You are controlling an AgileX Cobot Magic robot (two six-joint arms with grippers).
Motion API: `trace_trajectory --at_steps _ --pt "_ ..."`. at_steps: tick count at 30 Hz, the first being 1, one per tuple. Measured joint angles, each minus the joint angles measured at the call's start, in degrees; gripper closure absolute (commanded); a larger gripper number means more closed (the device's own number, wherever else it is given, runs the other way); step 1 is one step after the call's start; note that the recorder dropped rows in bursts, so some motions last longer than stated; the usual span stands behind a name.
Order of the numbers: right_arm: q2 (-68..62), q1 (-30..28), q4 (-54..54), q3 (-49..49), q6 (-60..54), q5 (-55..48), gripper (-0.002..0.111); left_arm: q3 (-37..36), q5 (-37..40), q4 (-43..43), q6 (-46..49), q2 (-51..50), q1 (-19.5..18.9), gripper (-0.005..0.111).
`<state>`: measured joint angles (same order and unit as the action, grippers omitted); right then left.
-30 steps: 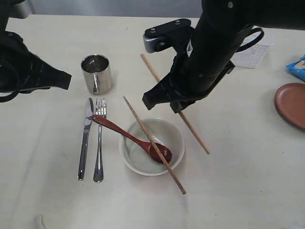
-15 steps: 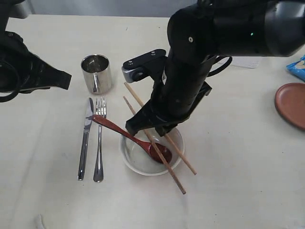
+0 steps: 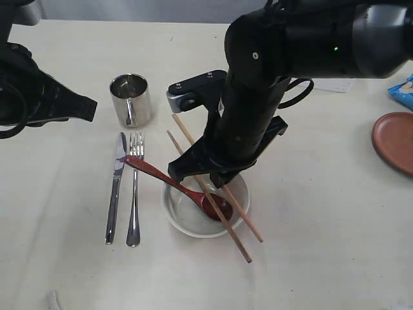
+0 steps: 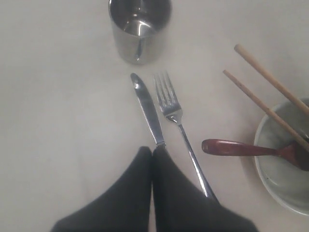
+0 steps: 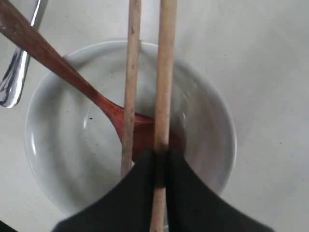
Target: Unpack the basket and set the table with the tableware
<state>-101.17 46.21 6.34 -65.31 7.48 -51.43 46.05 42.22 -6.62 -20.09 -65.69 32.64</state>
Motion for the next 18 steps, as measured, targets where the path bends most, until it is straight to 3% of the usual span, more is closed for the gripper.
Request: trace_trajectory --at_steps 18 --pt "0.00 0.13 2.58 0.00 0.00 -1.06 0.109 0.00 0.00 0.20 0.22 0.00 0.00 0.107"
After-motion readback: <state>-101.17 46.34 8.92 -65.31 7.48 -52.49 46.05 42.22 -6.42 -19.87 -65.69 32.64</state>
